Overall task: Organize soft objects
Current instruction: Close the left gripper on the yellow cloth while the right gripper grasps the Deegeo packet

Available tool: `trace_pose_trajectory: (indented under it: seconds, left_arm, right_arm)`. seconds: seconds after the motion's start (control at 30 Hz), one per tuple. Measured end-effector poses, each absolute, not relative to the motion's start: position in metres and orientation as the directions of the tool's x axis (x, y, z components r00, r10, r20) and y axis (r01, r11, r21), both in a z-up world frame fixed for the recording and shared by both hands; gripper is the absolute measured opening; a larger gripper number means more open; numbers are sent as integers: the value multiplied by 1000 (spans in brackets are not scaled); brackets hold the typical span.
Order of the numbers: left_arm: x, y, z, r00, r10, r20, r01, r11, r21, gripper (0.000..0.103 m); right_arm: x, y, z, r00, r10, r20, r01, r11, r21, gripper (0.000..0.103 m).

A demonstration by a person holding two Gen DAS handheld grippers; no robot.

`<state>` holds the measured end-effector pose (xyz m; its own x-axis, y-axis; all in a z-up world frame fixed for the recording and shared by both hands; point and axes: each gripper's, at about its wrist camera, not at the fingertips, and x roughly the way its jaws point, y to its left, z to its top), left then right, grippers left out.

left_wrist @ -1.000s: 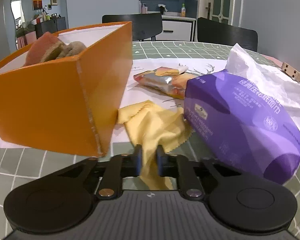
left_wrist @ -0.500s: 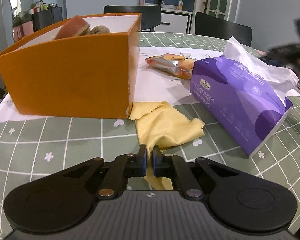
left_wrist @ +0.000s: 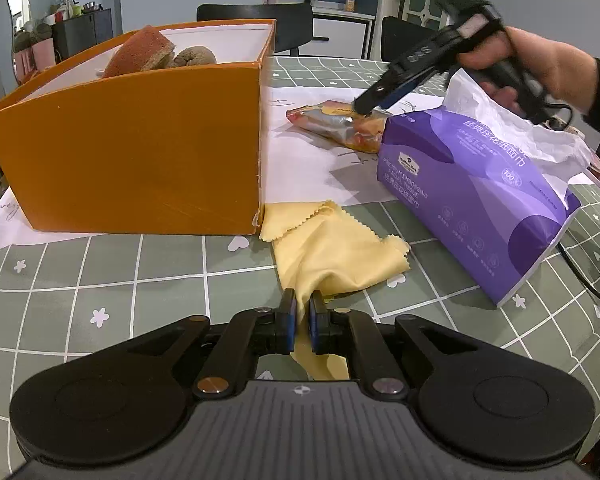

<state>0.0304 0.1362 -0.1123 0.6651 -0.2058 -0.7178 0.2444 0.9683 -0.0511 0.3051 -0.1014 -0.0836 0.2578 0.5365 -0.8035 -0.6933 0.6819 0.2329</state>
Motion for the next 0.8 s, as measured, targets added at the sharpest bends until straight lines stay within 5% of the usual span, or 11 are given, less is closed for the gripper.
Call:
trace_pose_trajectory:
  seconds: [0.43,0.63,0.8]
  left_arm:
    - [34,132,-114,670,-191,-718,250,968,-24,17]
    - [34,120,-117,695,-170,-698,268,963,33,51]
    - [40,123,-118,708,-174,-685,247,969,9,30]
  right_arm:
    - [296,-60,-96,216,510,-832,-783,600,165,76]
    - [281,-61,-97,255,468,-846,-818,571,69,65]
    - [283,-80,-93,298,458,-837,-774,630,69,53]
